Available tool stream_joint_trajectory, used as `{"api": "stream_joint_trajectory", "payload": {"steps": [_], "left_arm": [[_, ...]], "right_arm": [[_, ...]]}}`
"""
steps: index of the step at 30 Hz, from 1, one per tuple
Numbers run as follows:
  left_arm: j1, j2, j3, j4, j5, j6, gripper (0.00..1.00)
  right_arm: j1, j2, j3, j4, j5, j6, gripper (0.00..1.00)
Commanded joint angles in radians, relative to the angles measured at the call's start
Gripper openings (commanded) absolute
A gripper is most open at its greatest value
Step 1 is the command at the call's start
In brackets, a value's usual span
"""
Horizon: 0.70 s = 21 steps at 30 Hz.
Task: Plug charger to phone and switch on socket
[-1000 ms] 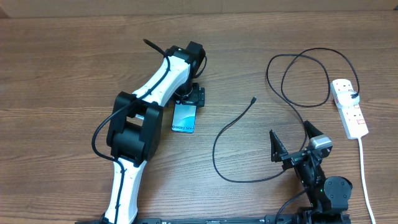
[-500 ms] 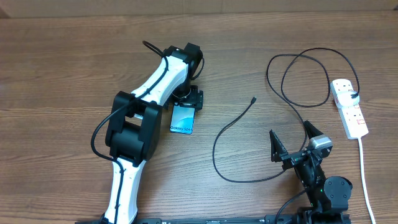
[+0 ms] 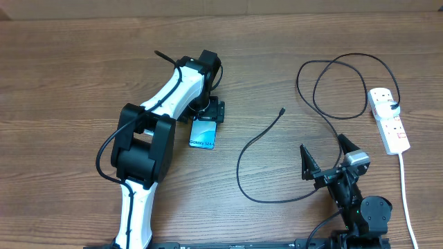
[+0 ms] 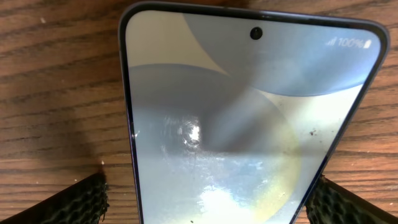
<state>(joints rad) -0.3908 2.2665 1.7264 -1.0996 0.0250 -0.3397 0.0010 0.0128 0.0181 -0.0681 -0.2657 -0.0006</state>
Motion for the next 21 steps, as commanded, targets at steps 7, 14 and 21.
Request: {"api": "stream_joint_trajectory", "payload": {"steps": [7, 14, 21], "left_arm": [[-0.015, 0.101, -0.068, 0.034, -0.027, 0.024, 0.96], [-0.011, 0.101, -0.068, 0.081, -0.035, 0.058, 0.95], [-0.001, 0.101, -0.042, 0.088, -0.024, 0.063, 0.86]], "right_arm": [[0.005, -0.01, -0.01, 0.007, -0.001, -0.004, 1.0], [0.005, -0.01, -0.01, 0.007, -0.001, -0.004, 1.0], [0.005, -0.01, -0.01, 0.007, -0.001, -0.004, 1.0]]}}
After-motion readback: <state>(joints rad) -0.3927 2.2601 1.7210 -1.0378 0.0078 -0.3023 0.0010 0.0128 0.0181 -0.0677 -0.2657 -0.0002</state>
